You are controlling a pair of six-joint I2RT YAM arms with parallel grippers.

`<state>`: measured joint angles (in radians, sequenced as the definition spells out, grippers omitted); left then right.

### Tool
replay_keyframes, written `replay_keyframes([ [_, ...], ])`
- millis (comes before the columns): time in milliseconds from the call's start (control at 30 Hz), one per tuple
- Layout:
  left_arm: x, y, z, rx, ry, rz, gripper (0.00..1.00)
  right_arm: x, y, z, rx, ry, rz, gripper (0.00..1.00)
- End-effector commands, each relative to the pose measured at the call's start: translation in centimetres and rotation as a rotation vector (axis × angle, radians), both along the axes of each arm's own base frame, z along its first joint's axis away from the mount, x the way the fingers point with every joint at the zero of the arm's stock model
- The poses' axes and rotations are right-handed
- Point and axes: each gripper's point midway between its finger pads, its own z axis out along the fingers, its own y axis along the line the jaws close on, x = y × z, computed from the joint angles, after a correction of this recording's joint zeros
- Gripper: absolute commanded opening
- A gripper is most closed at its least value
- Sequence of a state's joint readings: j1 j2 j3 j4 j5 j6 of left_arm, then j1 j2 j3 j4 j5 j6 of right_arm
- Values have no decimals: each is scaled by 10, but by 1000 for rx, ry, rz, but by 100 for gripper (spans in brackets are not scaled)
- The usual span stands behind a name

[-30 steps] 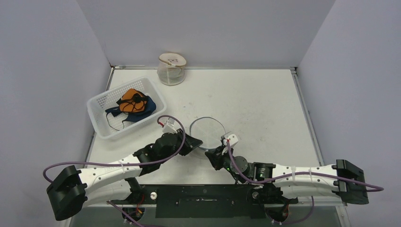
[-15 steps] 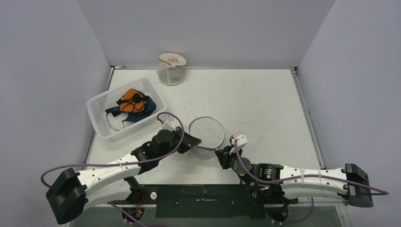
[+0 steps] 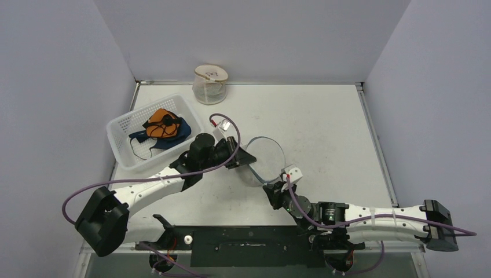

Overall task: Unzip the laundry bag and remove the bra
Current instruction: Unzip the laundry bag at the center of the board.

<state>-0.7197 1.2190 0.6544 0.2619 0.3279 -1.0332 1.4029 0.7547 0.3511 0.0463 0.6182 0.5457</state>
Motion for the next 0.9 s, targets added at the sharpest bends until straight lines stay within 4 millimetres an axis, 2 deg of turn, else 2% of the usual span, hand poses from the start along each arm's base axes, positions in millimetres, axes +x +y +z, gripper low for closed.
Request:
replay_keyframes([
  [0, 27, -9, 14, -30, -98, -21, 9, -1, 12, 2, 30, -9, 9, 5],
  [133, 28, -11, -8, -43, -44, -10, 22, -3, 18, -5, 50, 7, 8, 5],
  [167, 28, -9, -12, -39, -38, -3, 28, -3, 19, -6, 52, 8, 10, 5],
  [267, 28, 0, -19, -1, -36, 34, 58, -3, 23, -8, 46, 7, 15, 5],
  [400, 25, 20, -20, 59, -35, 112, 79, -4, 28, -6, 46, 3, 26, 5],
  [500, 16, 32, -18, 44, -16, 157, 96, -4, 32, -3, 54, 1, 33, 5],
  [733, -27, 45, -31, 61, 63, 229, 96, -5, 46, -1, 48, -1, 58, 5],
  [867, -45, 33, -28, -11, 88, 260, 100, -7, 54, 1, 55, -3, 79, 5],
])
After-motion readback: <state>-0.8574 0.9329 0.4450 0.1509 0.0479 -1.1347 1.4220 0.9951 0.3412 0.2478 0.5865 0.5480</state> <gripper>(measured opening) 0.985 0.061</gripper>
